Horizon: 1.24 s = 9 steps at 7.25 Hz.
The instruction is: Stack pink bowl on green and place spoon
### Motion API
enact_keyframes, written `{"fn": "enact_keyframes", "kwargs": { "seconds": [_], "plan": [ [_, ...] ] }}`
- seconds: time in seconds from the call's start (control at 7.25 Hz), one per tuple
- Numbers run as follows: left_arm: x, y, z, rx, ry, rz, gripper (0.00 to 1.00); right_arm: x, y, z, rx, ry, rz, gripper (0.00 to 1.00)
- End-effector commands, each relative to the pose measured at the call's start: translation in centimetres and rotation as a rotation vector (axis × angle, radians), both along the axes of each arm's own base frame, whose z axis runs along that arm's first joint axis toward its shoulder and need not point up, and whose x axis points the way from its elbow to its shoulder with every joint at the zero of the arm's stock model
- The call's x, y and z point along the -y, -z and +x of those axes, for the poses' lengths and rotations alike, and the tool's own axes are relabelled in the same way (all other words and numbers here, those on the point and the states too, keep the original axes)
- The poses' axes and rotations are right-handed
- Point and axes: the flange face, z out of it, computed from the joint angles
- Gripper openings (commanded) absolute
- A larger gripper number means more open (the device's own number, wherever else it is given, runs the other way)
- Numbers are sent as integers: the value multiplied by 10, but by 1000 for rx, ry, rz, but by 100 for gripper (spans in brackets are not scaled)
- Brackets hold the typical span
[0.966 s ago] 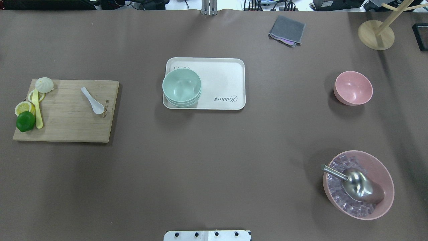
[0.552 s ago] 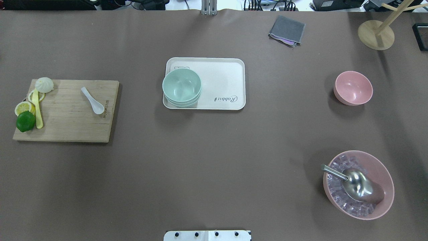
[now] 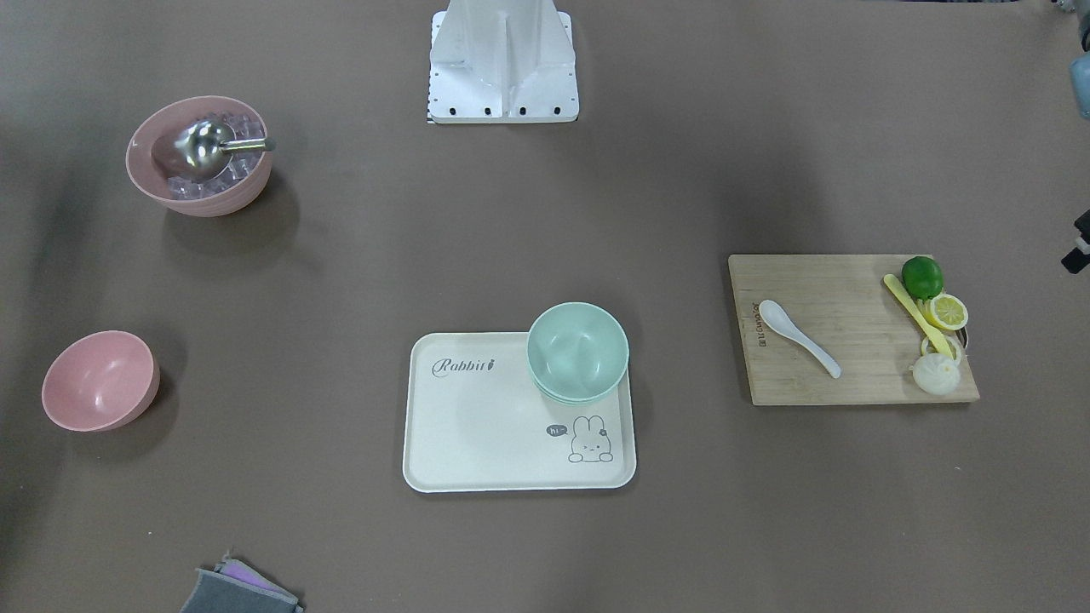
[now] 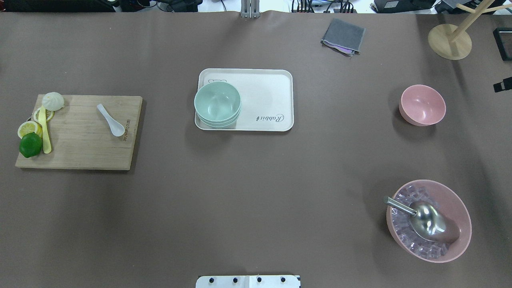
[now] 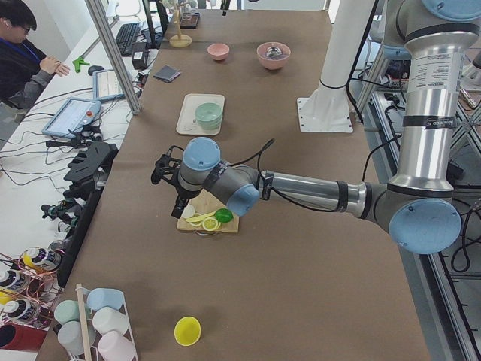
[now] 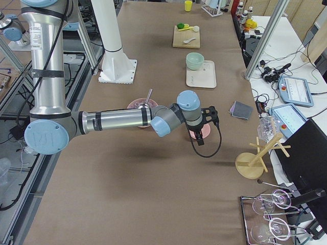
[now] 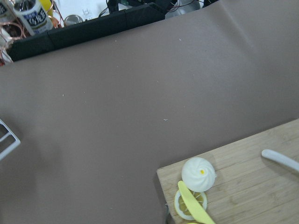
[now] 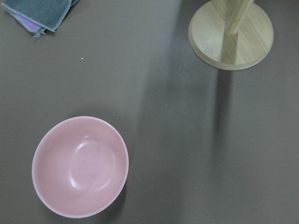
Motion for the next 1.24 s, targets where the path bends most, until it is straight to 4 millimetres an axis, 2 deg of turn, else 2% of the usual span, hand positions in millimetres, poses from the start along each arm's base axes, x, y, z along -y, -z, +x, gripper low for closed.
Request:
{"fn": "enact_keyframes", "kwargs": {
  "seconds": [0.0,0.14,0.28,0.55,0.69,0.83,0.97,1.1],
  "plan": [
    [5,13,57,-10,97,-105,98,1,-14,-49,-32,-49,-112,96],
    [8,16,75,5,124,-118,98,14,-32,-61,-39,-57,-166,89],
    [7,21,78,3,123,-109,98,33,-34,-79,-30,-65,-185,88],
    [3,26,77,-1,125,-100,98,59,-28,-128,2,-50,-185,83],
    [2,28,76,-2,125,-97,98,60,-33,-143,-1,-29,-185,74],
    [1,30,76,-1,125,-93,98,61,-36,-145,-2,-26,-187,62],
    [1,30,76,-1,125,-93,98,59,-40,-144,-5,-25,-194,38],
    [2,32,76,-3,125,-88,98,54,-43,-141,-4,-26,-196,28]
  ]
}}
